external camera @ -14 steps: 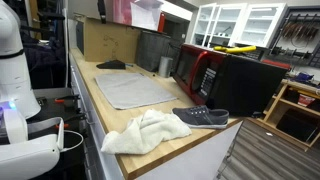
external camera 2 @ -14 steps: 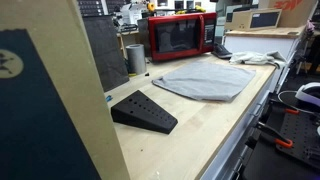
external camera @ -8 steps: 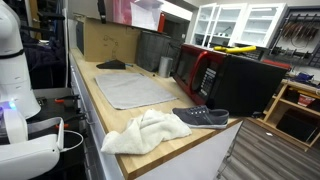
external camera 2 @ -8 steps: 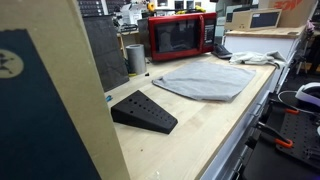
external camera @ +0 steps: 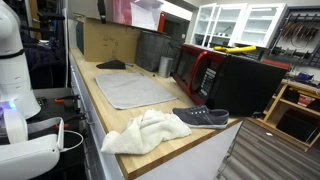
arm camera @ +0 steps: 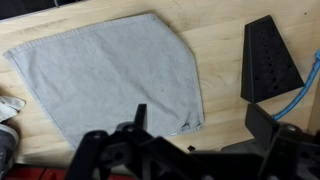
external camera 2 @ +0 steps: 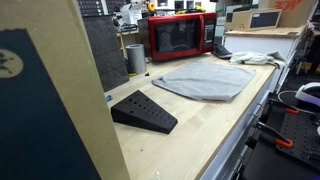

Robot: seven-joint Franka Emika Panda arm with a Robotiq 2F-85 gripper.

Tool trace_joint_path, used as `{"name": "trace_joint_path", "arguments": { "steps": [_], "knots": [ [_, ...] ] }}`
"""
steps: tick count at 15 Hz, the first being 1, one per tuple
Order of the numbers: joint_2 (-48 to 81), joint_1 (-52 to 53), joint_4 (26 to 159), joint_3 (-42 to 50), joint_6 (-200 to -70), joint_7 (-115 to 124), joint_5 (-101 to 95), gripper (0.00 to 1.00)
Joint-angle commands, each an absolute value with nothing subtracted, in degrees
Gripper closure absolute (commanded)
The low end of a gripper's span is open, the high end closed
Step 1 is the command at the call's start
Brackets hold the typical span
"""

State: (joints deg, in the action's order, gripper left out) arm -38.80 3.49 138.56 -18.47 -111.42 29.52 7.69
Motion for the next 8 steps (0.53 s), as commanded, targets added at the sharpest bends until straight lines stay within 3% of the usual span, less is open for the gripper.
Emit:
{"name": "trace_joint_path", "arguments": {
  "steps": [1,8],
  "knots": [
    [-38.67,3.9,138.4,-18.13,-111.27,29.74,7.39,0.0],
    [-40.74,3.74,139.8,-15.01,-110.96,26.93,7.55,0.0]
  ]
}}
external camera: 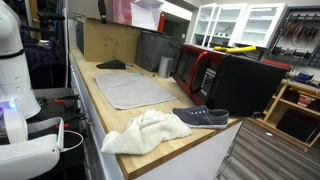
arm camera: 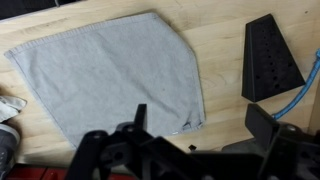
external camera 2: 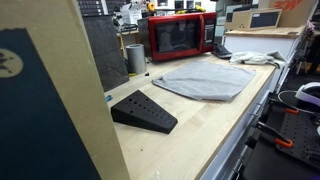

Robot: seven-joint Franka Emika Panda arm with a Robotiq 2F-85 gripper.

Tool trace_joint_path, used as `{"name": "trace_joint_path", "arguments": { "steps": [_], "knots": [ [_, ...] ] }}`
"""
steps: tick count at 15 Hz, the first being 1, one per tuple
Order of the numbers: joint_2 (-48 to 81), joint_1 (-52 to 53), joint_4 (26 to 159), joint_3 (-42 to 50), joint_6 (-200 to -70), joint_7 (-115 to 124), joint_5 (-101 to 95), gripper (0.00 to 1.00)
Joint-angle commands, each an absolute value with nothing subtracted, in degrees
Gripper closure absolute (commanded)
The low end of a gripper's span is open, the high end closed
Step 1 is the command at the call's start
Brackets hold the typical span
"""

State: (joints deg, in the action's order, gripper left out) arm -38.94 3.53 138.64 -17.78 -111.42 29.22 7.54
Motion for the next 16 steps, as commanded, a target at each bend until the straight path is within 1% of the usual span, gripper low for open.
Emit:
{"name": "trace_joint_path", "arguments": {
  "steps": [1,10,16],
  "knots": [
    [-41.09,3.51,140.05,-13.9,-110.79,26.12,7.64,0.0],
    [-40.37,-0.69,139.07,-0.87,-109.0,16.31,8.6,0.0],
    [-35.54,-4.62,138.46,4.88,-110.46,10.71,7.82,0.0]
  ]
}}
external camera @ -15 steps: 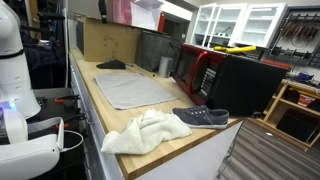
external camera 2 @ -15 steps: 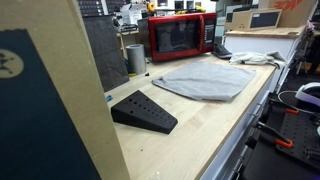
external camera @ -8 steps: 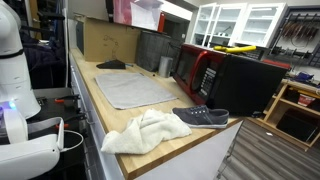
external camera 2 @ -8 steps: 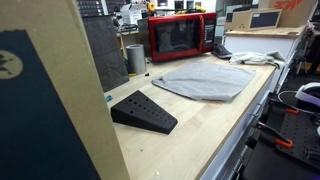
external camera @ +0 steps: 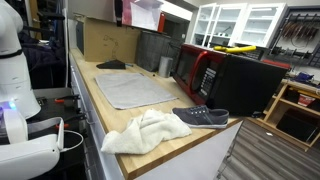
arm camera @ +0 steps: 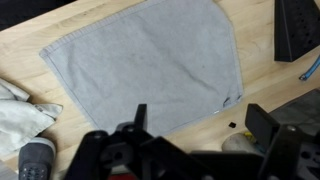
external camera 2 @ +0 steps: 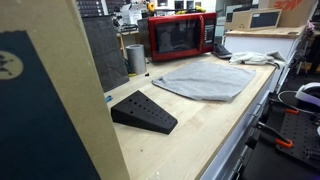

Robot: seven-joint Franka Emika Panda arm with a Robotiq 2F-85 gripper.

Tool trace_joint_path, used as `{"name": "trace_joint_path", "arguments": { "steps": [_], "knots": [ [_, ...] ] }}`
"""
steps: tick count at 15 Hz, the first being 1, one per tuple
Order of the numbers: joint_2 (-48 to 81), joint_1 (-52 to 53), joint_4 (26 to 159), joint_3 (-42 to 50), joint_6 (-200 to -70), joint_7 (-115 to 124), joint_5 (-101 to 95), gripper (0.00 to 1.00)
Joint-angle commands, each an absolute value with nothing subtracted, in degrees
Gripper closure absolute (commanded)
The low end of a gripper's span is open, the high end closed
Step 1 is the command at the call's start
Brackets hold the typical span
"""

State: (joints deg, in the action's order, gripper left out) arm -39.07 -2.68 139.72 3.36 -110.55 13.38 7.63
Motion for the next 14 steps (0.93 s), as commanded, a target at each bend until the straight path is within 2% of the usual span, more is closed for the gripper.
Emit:
{"name": "trace_joint_path", "arguments": {
  "steps": [1,8,14],
  "knots": [
    [-34.42,-5.25,138.38,5.49,-110.89,10.03,7.57,0.0],
    [-21.32,-9.42,136.04,8.77,-118.75,6.89,4.86,0.0],
    [-20.36,-9.99,135.82,9.03,-119.04,6.97,4.58,0.0]
  ]
}}
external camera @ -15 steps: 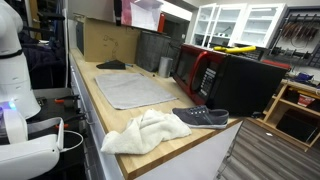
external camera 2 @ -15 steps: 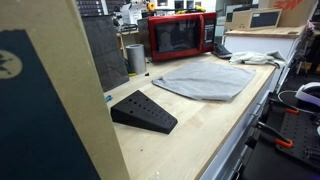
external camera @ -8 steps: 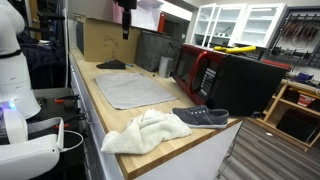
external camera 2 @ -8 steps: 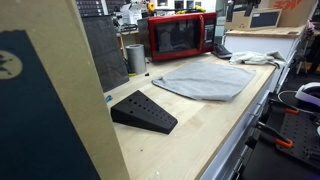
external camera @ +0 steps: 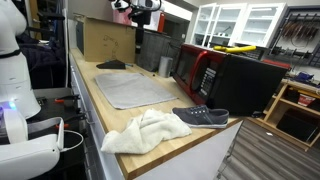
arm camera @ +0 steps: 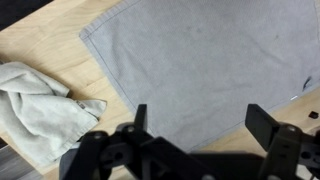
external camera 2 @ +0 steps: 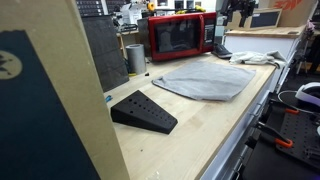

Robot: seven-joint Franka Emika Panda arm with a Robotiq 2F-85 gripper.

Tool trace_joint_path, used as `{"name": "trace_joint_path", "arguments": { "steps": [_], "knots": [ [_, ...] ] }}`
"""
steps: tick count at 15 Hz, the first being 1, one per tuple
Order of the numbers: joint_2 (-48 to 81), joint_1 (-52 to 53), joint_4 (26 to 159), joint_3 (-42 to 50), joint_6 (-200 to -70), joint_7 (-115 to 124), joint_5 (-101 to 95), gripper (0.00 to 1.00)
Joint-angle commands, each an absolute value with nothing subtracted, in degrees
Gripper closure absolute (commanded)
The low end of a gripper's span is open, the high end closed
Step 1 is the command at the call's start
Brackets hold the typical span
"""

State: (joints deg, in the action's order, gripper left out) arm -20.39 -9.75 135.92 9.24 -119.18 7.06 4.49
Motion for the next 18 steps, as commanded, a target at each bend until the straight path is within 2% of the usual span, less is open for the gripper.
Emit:
{"name": "trace_joint_path", "arguments": {
  "steps": [1,9,18],
  "knots": [
    [-20.36,-9.99,135.67,9.03,-119.04,6.97,4.57,0.0],
    [-19.36,-10.48,138.32,8.25,-124.18,11.62,5.32,0.0],
    [-18.55,-15.36,147.02,13.04,-127.24,10.02,4.1,0.0]
  ]
}}
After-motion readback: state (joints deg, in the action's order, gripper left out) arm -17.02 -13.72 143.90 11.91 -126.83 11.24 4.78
